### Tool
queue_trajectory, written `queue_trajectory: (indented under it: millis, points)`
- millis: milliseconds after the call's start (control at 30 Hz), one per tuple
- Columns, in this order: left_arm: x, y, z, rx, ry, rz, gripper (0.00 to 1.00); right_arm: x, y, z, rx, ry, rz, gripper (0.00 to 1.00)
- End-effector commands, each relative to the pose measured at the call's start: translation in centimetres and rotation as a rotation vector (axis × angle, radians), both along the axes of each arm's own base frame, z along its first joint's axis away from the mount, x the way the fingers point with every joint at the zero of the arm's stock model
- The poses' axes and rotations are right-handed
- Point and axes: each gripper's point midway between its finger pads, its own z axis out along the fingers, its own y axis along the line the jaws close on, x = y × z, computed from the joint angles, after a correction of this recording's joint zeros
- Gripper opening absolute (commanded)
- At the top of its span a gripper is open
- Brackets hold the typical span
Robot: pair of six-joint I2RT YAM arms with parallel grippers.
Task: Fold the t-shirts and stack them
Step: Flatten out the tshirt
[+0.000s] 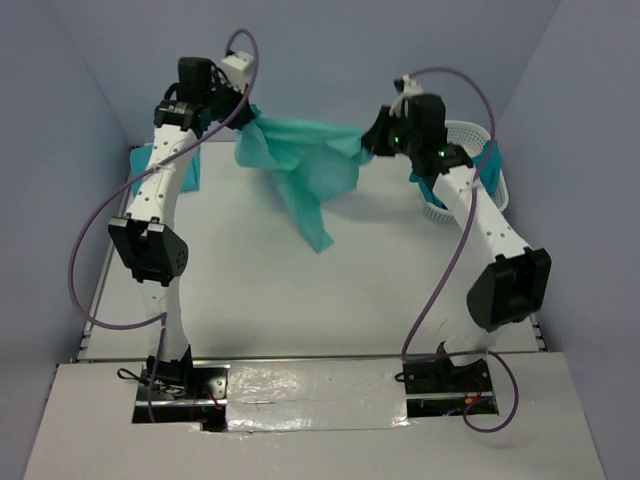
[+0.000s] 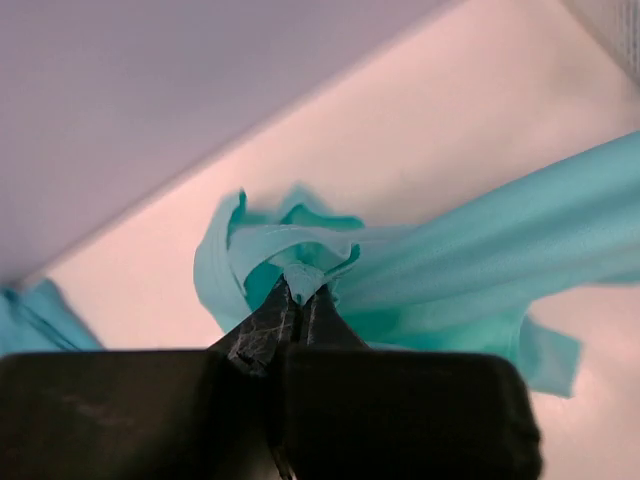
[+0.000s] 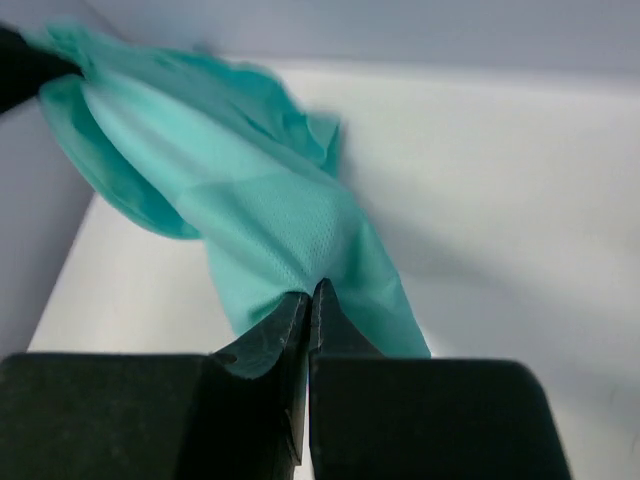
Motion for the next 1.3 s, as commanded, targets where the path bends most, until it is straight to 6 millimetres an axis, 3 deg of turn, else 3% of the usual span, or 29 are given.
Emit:
queue_trajectory:
  millis: [0,33,67,100,200,233,300,333,367,400,433,467,500,567,600,633,667,700,767,800,867,933,1000,1133,1267]
  points:
    - [1.6,1.1,8.5,-0.168,-0.208,0.038,0.0,2.9,-0.5,6.6,-0.093,-0.132,0.027,0.0]
    - [1.8,0.8,11.1,-0.196,-0.307,0.007,0.0,3.1,-0.9,10.1,-0.098,-0.198,0.016,0.0]
    - [1.4,0.8,13.1,-0.203,-0.353,-0.006,0.0,3.3,-1.6,11.0,-0.119,-0.219,-0.016,0.0]
    - [1.2,0.9,13.9,-0.208,-0.359,-0.024,0.0,2.9,-2.3,12.1,-0.15,-0.252,-0.028,0.0]
    - [0.1,1.1,12.3,-0.233,-0.298,-0.063,0.0,1.7,-4.1,12.0,-0.212,-0.274,-0.084,0.0]
    - [-0.6,0.4,8.3,-0.245,-0.195,-0.116,0.0,0.1,-4.7,11.0,-0.235,-0.274,-0.095,0.0]
    - [-3.0,-0.1,6.3,-0.239,-0.141,-0.173,0.0,-1.7,-5.3,9.4,-0.265,-0.264,-0.109,0.0]
    - [-4.4,-0.3,1.7,-0.242,-0.024,-0.188,0.0,-4.1,-4.4,6.8,-0.286,-0.245,-0.067,0.0]
    - [-6.4,-0.4,1.4,-0.252,-0.007,-0.22,0.03,-5.4,-3.7,5.4,-0.301,-0.237,-0.045,0.0]
    - [-7.7,-0.4,-0.3,-0.234,0.023,-0.242,0.05,-6.5,-3.7,3.5,-0.34,-0.217,-0.065,0.0]
    - [-10.2,0.0,-4.1,-0.201,0.095,-0.263,0.1,-9.4,-1.7,-0.9,-0.364,-0.158,0.004,0.0]
    - [-11.7,0.3,-6.3,-0.175,0.136,-0.274,0.12,-10.7,-1.1,-3.5,-0.371,-0.109,0.019,0.0]
    - [-14.1,0.8,-10.8,-0.15,0.242,-0.27,0.13,-12.9,-0.7,-9.0,-0.4,-0.003,0.062,0.0]
    - [-17.3,2.8,-14.4,-0.018,0.302,-0.286,0.26,-16.7,1.4,-14.2,-0.398,0.113,0.124,0.0]
    - [-19.7,3.7,-17.5,0.029,0.393,-0.275,0.31,-18.7,1.1,-18.1,-0.432,0.184,0.141,0.01]
    - [-21.6,4.8,-18.9,0.091,0.448,-0.286,0.52,-20.1,1.4,-20.3,-0.446,0.237,0.166,0.14]
    - [-22.6,6.8,-20.5,0.183,0.505,-0.236,0.64,-21.2,1.5,-21.8,-0.412,0.318,0.154,0.49]
    - [-23.9,7.7,-21.6,0.224,0.57,-0.228,0.72,-22.2,1.3,-22.8,-0.418,0.365,0.165,0.57]
    - [-26.0,9.3,-21.1,0.269,0.664,-0.209,0.79,-22.5,1.3,-22.4,-0.397,0.392,0.145,0.65]
    - [-26.0,9.7,-20.5,0.272,0.672,-0.192,0.96,-22.4,1.5,-21.6,-0.377,0.395,0.134,0.68]
    - [-25.9,9.8,-17.8,0.243,0.654,-0.163,0.99,-22.1,2.1,-19.3,-0.322,0.394,0.109,0.73]
    - [-25.2,10.0,-15.6,0.219,0.606,-0.106,0.99,-22.5,2.3,-18.5,-0.27,0.412,0.086,0.77]
    - [-25.5,9.8,-14.0,0.141,0.561,-0.102,0.99,-23.1,2.2,-18.9,-0.205,0.468,0.028,0.77]
    - [-27.4,8.8,-13.6,0.093,0.559,-0.138,0.99,-24.5,0.6,-22.1,-0.185,0.589,-0.103,0.76]
    - [-26.6,7.3,-14.8,0.33,0.48,-0.128,0.99,-24.4,0.8,-24.3,-0.195,0.658,-0.155,0.75]
